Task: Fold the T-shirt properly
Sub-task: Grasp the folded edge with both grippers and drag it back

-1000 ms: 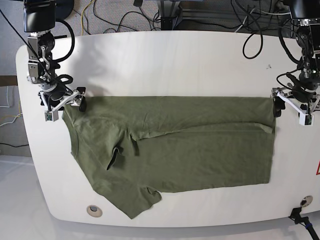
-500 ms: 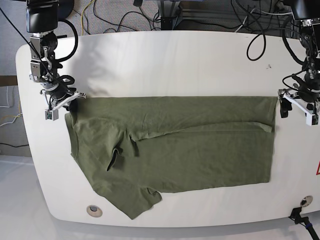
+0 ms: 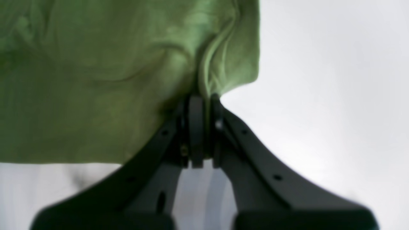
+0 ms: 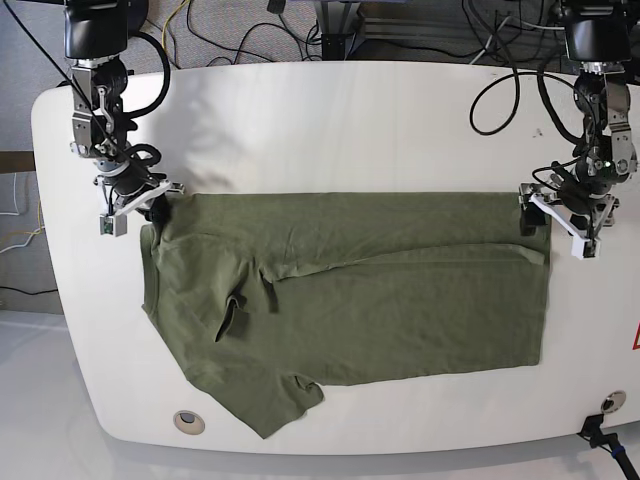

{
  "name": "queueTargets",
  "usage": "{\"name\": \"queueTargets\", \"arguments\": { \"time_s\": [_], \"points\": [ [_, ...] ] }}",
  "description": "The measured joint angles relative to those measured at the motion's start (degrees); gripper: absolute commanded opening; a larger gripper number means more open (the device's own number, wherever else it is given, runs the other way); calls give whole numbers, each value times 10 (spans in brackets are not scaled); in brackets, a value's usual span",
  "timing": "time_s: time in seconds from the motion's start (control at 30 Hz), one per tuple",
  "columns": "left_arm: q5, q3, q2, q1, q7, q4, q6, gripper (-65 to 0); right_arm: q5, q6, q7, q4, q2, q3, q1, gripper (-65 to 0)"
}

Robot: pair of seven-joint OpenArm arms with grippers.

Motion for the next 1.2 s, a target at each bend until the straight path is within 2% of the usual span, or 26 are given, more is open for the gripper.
{"name": "queueTargets", "arguments": {
  "time_s": [0.13, 0.27, 0.33, 0.43, 0.47, 0.53, 0.63, 1.2],
  "points": [
    [13, 10, -3, -4, 18, -46, 9, -129, -2, 0, -8, 13, -2, -1, -6, -650],
    [1, 22, 1, -27, -1, -63, 0, -133, -2, 0, -13, 24, -3, -1, -11, -650],
    [6, 22, -1, -23, 4, -69, 1, -205, -2, 0, -15, 25, -3, -1, -11, -650],
    [7, 22, -3, -16, 14, -74, 5, -407, -2, 0, -15, 25, -4, -1, -11, -650],
    [6, 22, -1, -18, 13, -74, 5, -453, -2, 0, -14, 25, -5, -1, -11, -650],
    [6, 22, -1, -22, 10, -73, 0, -503, -2, 0, -14, 25, -5, -1, -11, -650],
    [6, 22, -2, -19, 4, -73, 3, -544, -2, 0, -14, 25, -5, -1, -11, -650],
    [6, 21, -3, 6, -2, -67, 2, -560, -2, -1, -18, 37, -5, -2, -19, -650]
  ]
}}
